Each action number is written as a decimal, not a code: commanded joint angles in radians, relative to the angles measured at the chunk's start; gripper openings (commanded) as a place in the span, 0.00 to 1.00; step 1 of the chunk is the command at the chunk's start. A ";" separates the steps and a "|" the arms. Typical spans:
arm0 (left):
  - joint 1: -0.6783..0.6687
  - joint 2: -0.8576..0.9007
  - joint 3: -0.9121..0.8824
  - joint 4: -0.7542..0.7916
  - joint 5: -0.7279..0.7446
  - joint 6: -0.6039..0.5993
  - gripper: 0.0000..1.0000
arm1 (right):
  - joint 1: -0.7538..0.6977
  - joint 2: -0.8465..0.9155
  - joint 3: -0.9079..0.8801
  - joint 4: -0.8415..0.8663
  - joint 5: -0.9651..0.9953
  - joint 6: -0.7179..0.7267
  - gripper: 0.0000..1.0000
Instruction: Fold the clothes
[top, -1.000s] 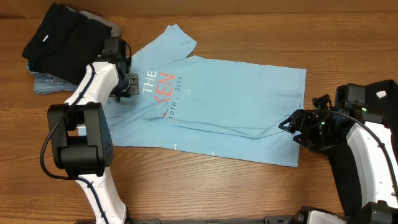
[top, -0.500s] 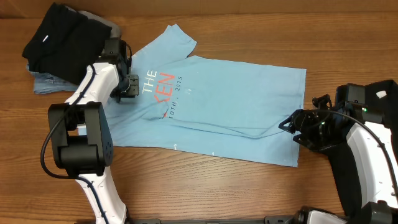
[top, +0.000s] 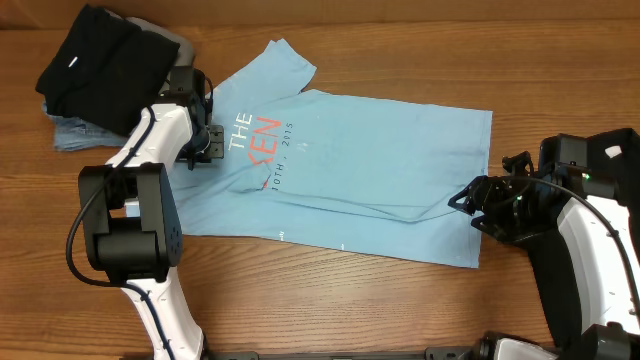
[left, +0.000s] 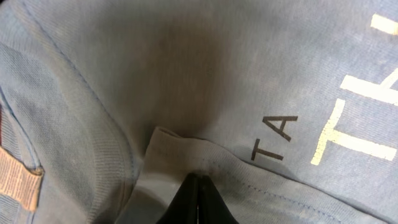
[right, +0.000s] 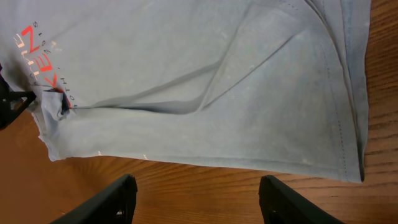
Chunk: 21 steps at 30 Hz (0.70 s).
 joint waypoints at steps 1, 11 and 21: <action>0.002 0.006 0.024 -0.028 0.003 0.001 0.04 | 0.004 -0.012 0.025 0.002 -0.008 -0.003 0.67; 0.002 -0.018 0.210 -0.121 0.002 0.008 0.04 | 0.004 -0.012 0.025 0.003 -0.008 -0.003 0.67; 0.038 0.028 0.124 -0.070 -0.017 0.013 0.35 | 0.004 -0.012 0.025 0.002 -0.008 -0.003 0.67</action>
